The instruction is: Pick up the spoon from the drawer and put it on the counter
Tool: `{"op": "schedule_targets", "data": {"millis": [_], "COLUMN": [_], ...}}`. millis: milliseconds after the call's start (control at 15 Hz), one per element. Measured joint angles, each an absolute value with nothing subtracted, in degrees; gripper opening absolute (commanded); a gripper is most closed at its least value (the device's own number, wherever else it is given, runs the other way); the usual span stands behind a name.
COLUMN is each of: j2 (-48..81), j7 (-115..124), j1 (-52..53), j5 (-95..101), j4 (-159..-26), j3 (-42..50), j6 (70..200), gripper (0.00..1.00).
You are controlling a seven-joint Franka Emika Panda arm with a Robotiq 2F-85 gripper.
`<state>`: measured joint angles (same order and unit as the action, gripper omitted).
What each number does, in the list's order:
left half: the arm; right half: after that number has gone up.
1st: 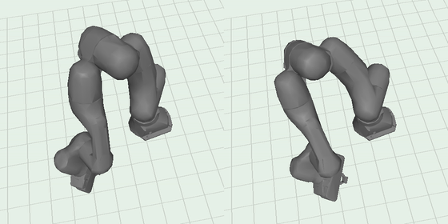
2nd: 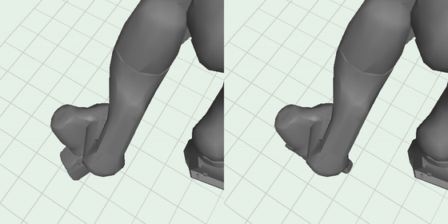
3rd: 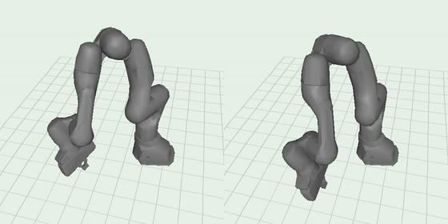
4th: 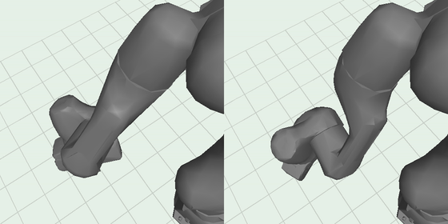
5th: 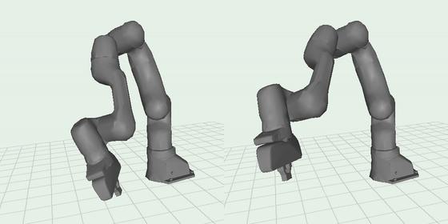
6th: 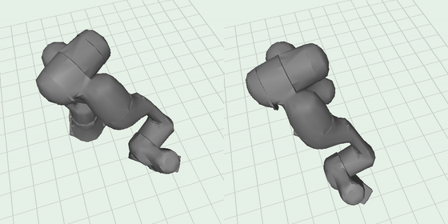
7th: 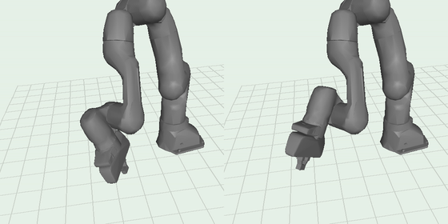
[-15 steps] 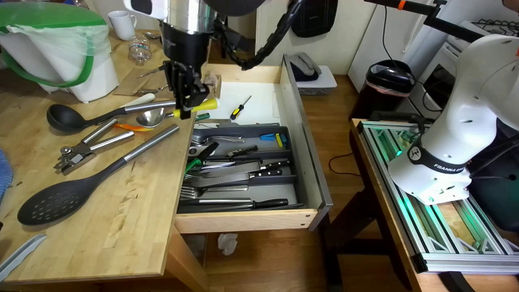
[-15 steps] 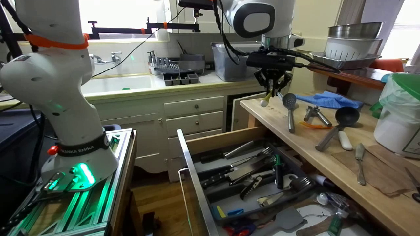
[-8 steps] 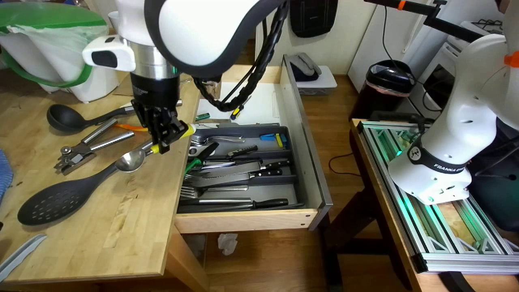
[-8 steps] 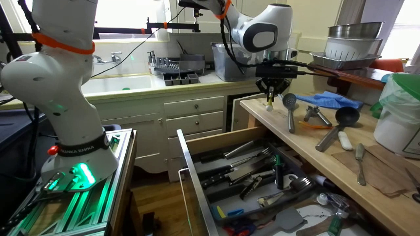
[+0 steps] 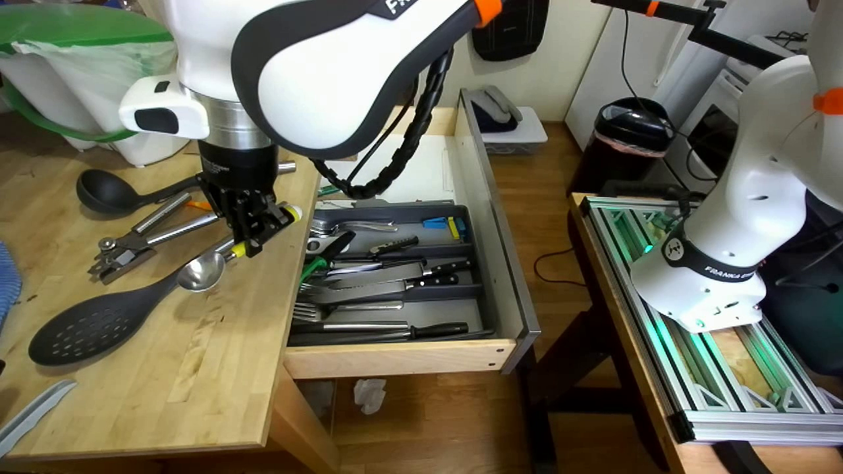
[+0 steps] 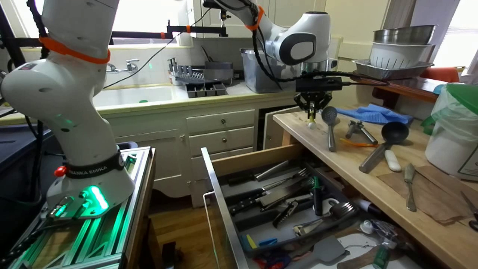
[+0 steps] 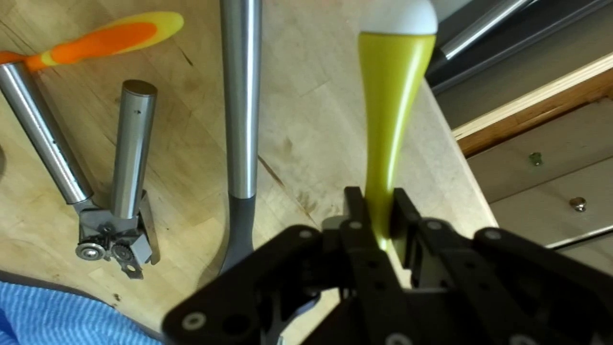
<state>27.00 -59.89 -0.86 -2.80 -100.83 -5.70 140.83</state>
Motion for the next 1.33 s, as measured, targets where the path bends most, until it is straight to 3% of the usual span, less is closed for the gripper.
{"op": "schedule_targets", "data": {"millis": [1333], "j2": [38.83], "j7": [-66.09], "j1": [-1.01], "j5": [-2.67], "j4": [-89.85], "j3": [-8.15], "j6": [141.89], "gripper": [0.04]}}
